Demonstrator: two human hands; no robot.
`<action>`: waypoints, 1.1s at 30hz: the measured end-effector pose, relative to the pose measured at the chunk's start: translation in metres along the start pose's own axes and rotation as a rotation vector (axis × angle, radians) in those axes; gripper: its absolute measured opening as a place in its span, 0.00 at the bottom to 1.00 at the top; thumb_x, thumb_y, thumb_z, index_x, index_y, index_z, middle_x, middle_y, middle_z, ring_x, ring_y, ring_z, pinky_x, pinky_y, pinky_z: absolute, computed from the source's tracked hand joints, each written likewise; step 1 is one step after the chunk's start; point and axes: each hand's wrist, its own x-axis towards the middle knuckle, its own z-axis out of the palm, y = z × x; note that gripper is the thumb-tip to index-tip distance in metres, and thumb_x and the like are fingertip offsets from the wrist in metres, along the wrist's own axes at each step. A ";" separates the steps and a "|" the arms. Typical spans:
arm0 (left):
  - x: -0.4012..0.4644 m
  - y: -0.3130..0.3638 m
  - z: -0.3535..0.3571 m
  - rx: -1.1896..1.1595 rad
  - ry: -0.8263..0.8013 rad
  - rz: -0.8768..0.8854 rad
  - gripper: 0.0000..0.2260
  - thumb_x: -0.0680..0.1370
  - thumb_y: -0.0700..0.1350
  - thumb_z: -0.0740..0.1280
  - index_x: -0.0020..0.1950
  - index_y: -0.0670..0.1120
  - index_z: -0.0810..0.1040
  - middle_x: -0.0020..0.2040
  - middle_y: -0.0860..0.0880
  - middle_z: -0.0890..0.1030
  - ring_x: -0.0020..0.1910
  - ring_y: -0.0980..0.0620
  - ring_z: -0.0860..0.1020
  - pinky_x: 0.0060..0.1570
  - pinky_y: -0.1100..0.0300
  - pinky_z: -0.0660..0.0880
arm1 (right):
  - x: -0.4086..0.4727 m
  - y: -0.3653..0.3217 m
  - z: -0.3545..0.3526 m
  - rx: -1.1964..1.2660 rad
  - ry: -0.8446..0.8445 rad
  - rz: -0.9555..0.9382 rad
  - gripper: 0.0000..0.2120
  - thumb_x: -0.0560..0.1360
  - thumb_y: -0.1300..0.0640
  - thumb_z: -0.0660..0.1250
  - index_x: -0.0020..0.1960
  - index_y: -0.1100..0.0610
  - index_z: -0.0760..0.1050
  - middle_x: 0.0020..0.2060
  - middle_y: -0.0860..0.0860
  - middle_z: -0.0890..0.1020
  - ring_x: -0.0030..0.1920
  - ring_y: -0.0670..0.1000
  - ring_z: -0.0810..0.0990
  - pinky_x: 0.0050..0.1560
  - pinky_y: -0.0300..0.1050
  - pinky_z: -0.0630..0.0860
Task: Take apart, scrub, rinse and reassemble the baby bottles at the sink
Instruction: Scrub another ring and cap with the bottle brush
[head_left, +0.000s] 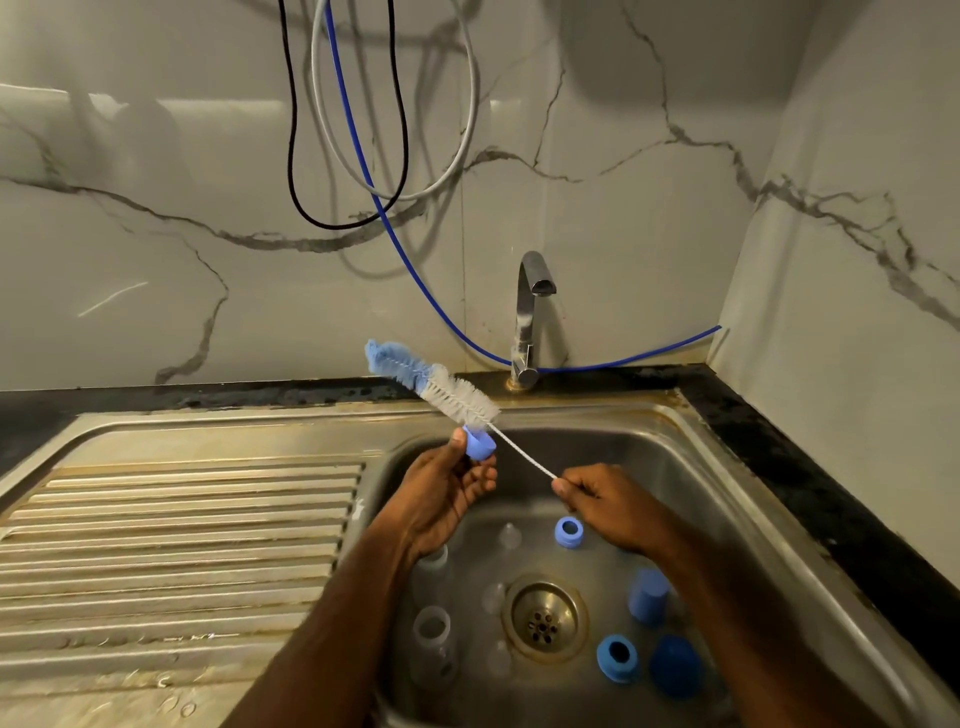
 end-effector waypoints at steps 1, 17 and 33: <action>-0.001 -0.001 0.003 -0.009 0.006 0.006 0.18 0.82 0.50 0.61 0.61 0.37 0.78 0.45 0.40 0.82 0.41 0.49 0.80 0.40 0.60 0.82 | 0.001 -0.003 0.002 0.008 -0.025 -0.017 0.18 0.82 0.51 0.61 0.34 0.53 0.73 0.29 0.51 0.76 0.31 0.45 0.74 0.39 0.48 0.75; 0.003 -0.006 0.004 -0.085 -0.037 -0.022 0.19 0.84 0.50 0.58 0.62 0.36 0.78 0.43 0.40 0.83 0.36 0.50 0.82 0.38 0.60 0.82 | -0.001 -0.010 -0.009 0.105 -0.004 -0.026 0.16 0.82 0.53 0.65 0.36 0.51 0.78 0.27 0.47 0.75 0.29 0.40 0.73 0.34 0.36 0.72; 0.013 -0.007 -0.005 -0.031 0.065 0.160 0.13 0.84 0.43 0.62 0.62 0.34 0.76 0.48 0.39 0.81 0.42 0.49 0.80 0.41 0.61 0.82 | -0.001 -0.011 0.004 0.012 0.032 -0.034 0.18 0.82 0.51 0.62 0.34 0.52 0.73 0.29 0.56 0.77 0.30 0.45 0.73 0.37 0.48 0.74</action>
